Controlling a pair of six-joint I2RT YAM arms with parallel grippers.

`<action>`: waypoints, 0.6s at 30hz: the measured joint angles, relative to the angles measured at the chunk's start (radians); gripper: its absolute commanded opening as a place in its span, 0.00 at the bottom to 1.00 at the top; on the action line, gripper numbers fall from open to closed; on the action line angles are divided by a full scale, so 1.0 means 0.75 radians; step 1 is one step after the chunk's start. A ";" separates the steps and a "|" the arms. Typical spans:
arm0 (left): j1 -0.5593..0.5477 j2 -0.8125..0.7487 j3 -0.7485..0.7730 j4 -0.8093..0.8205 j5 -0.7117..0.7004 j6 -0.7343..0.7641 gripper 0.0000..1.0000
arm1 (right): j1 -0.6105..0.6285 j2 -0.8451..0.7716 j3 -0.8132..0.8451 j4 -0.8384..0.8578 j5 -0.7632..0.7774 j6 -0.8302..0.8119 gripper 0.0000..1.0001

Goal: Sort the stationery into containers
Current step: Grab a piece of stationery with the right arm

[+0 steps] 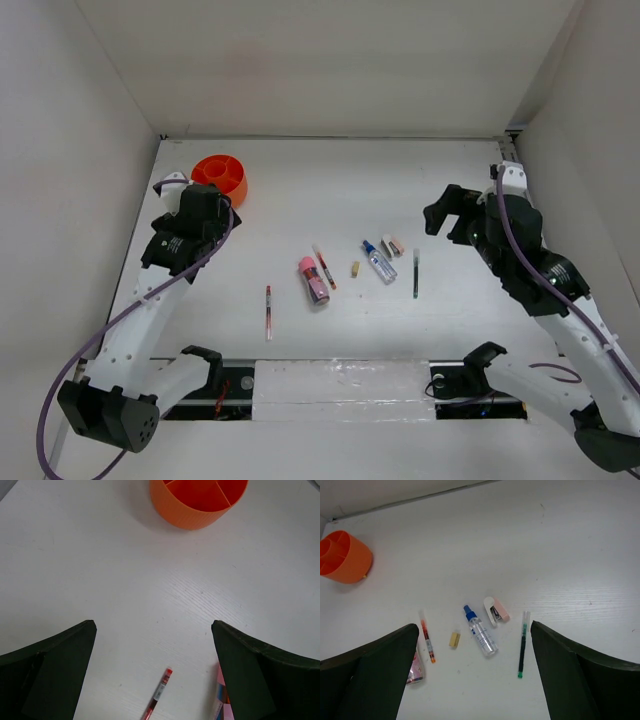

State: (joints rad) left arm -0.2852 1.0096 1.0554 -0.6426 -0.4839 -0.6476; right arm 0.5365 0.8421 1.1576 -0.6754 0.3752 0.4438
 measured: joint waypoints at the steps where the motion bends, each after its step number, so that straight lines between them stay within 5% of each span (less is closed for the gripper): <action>1: 0.000 -0.002 0.000 0.001 0.000 0.001 1.00 | 0.000 -0.005 0.000 0.000 0.008 0.002 1.00; 13: 0.000 -0.098 -0.015 0.045 0.004 0.002 1.00 | 0.016 0.022 -0.012 0.028 -0.082 0.007 1.00; 18: 0.000 -0.056 -0.026 0.048 0.018 0.006 1.00 | 0.187 0.191 -0.119 0.166 -0.178 0.070 0.99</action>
State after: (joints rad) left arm -0.2852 0.9672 1.0355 -0.6064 -0.4702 -0.6430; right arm 0.6765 0.9852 1.0687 -0.5507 0.2417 0.4965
